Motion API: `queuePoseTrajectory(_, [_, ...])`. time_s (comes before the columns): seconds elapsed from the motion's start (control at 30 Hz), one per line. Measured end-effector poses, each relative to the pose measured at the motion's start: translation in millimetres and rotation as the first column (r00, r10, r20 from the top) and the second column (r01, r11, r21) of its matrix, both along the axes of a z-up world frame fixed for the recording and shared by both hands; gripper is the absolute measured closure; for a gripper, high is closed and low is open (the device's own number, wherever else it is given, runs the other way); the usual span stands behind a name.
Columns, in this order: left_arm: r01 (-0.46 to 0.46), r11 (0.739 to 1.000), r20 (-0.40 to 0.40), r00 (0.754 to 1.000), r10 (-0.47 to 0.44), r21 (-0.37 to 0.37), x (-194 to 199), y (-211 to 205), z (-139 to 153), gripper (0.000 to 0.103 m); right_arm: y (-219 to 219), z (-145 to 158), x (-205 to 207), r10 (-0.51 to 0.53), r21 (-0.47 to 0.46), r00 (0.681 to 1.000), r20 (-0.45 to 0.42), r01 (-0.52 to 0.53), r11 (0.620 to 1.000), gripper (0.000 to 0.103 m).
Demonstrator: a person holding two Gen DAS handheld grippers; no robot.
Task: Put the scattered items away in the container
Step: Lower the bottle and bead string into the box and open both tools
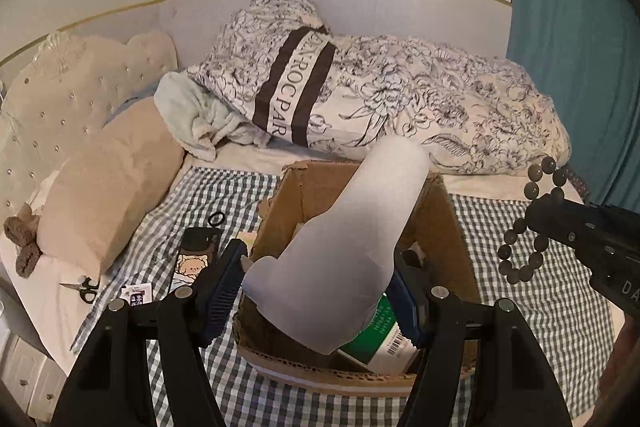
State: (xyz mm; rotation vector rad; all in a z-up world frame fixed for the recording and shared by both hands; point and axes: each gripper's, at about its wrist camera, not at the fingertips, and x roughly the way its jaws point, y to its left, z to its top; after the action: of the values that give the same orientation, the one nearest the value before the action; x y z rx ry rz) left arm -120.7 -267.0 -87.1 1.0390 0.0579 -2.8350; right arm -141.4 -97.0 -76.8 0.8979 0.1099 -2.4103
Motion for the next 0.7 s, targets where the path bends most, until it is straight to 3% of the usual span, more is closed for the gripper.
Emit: queuePoseTrajectory(0.7, [-0.030, 0.999, 0.203, 0.979, 0.021, 0.039, -67.9, -24.3, -80.4, 0.035, -48.5, -74.9, -70.8, 0.039, 0.084, 0.989, 0.142, -0.051, 0.995, 0.082])
